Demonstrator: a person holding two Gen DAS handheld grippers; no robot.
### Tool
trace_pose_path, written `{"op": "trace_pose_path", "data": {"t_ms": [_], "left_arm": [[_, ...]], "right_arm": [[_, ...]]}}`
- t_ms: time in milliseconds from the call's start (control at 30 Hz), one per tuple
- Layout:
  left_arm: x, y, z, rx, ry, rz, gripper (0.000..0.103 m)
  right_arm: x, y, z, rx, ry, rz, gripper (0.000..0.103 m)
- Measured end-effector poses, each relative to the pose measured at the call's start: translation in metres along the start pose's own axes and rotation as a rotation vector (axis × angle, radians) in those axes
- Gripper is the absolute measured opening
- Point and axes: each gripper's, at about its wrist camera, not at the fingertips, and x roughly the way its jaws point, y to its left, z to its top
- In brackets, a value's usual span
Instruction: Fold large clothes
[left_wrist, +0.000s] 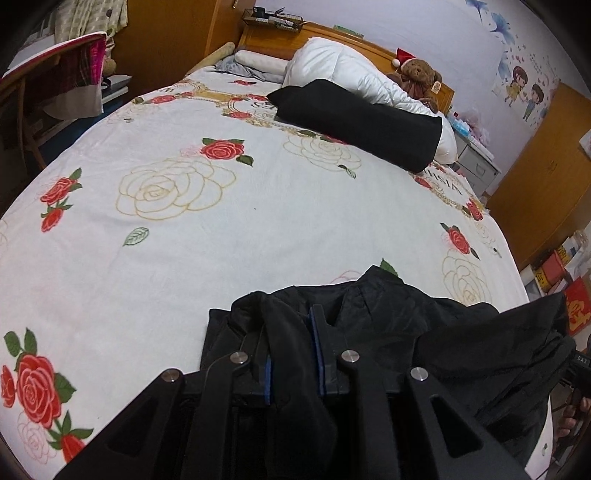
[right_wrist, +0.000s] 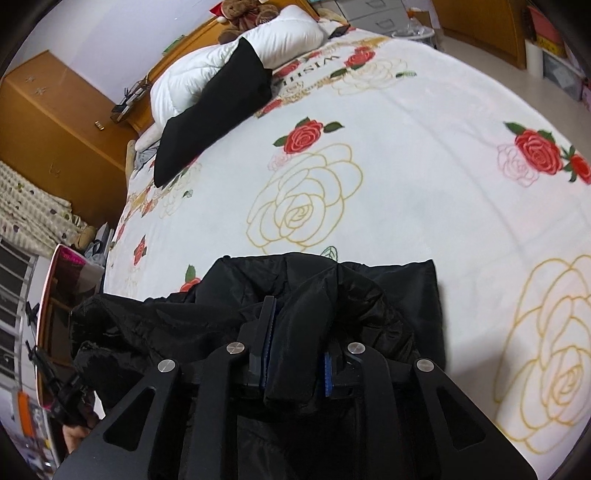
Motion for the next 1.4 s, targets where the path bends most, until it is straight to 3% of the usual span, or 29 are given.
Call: {"op": "trace_pose_path", "data": {"t_ms": [200, 267, 333, 367, 400, 533, 667, 767, 967, 1067, 1167, 1400], "left_arm": [[-0.003, 0.005, 0.011, -0.042, 0.043, -0.047, 0.027], [-0.013, 0.009, 0.016, -0.068, 0.034, -0.086, 0.041], [-0.021, 0.011, 0.022, -0.098, 0.029, -0.124, 0.056], [-0.025, 0.012, 0.024, -0.111, 0.028, -0.137, 0.062], [-0.028, 0.012, 0.026, -0.12, 0.023, -0.144, 0.065], [-0.052, 0.011, 0.034, -0.101, -0.061, -0.116, 0.083], [-0.077, 0.013, 0.038, -0.099, -0.121, -0.135, 0.084], [-0.087, 0.006, 0.024, -0.043, -0.137, -0.168, 0.084], [-0.055, -0.038, -0.033, 0.184, -0.019, -0.227, 0.083], [-0.029, -0.063, -0.046, 0.284, 0.005, -0.189, 0.083], [-0.002, -0.07, -0.036, 0.288, -0.005, -0.113, 0.083], [0.045, -0.065, -0.01, 0.259, -0.038, 0.008, 0.084]], "right_arm": [[-0.013, 0.003, 0.007, 0.014, -0.006, 0.036, 0.029], [-0.027, 0.009, 0.013, 0.013, -0.019, 0.069, 0.035], [-0.036, 0.013, 0.015, 0.01, -0.026, 0.106, 0.051], [-0.041, 0.015, 0.017, 0.008, -0.031, 0.116, 0.054], [-0.044, 0.017, 0.019, 0.01, -0.03, 0.127, 0.057], [-0.056, 0.015, 0.022, 0.038, -0.05, 0.17, 0.076], [-0.074, 0.024, 0.02, -0.012, -0.142, 0.148, 0.076], [-0.081, 0.039, 0.004, -0.124, -0.203, 0.126, 0.076], [-0.042, 0.068, -0.045, -0.362, -0.163, 0.061, 0.076], [-0.012, 0.079, -0.055, -0.467, -0.144, -0.028, 0.076], [0.025, 0.074, -0.043, -0.484, -0.115, -0.161, 0.076], [0.071, 0.047, -0.005, -0.384, -0.084, -0.231, 0.076]]}}
